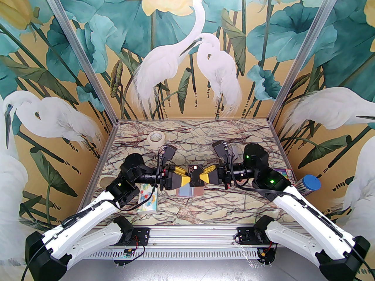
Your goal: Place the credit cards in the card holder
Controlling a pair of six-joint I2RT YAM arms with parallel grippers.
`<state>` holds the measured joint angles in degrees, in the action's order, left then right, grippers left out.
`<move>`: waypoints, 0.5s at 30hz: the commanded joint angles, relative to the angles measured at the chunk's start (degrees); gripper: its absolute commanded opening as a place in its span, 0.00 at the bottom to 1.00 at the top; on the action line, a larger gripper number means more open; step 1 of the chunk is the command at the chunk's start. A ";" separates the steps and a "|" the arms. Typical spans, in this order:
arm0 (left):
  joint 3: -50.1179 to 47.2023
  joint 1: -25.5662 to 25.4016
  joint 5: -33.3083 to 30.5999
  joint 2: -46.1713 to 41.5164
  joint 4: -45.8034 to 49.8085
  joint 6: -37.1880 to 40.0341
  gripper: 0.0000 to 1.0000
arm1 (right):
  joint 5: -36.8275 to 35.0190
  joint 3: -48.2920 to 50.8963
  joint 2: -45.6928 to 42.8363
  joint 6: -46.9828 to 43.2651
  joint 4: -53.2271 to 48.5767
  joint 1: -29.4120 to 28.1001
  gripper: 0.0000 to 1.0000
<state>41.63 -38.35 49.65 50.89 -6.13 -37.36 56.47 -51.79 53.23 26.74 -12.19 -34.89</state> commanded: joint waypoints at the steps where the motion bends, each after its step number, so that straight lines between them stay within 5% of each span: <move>1: 1.14 3.25 -10.91 -3.31 9.24 1.62 0.65 | -7.21 -0.68 0.45 1.32 -3.51 0.14 0.00; 5: 0.27 8.21 -23.71 -6.02 22.16 0.39 0.65 | -11.74 0.04 4.62 7.30 -5.61 0.35 0.00; 9: -2.81 8.99 -21.37 -4.64 24.91 -1.61 0.60 | -17.92 3.01 8.47 14.00 -6.97 0.26 0.00; 15: -10.43 8.99 -20.03 -0.08 19.89 -4.97 0.36 | -22.63 5.93 17.05 18.91 -6.06 -2.04 0.00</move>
<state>34.28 -29.61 30.30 48.29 13.96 -40.14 38.94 -46.59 67.26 41.23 -17.32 -35.31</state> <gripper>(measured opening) 0.399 0.032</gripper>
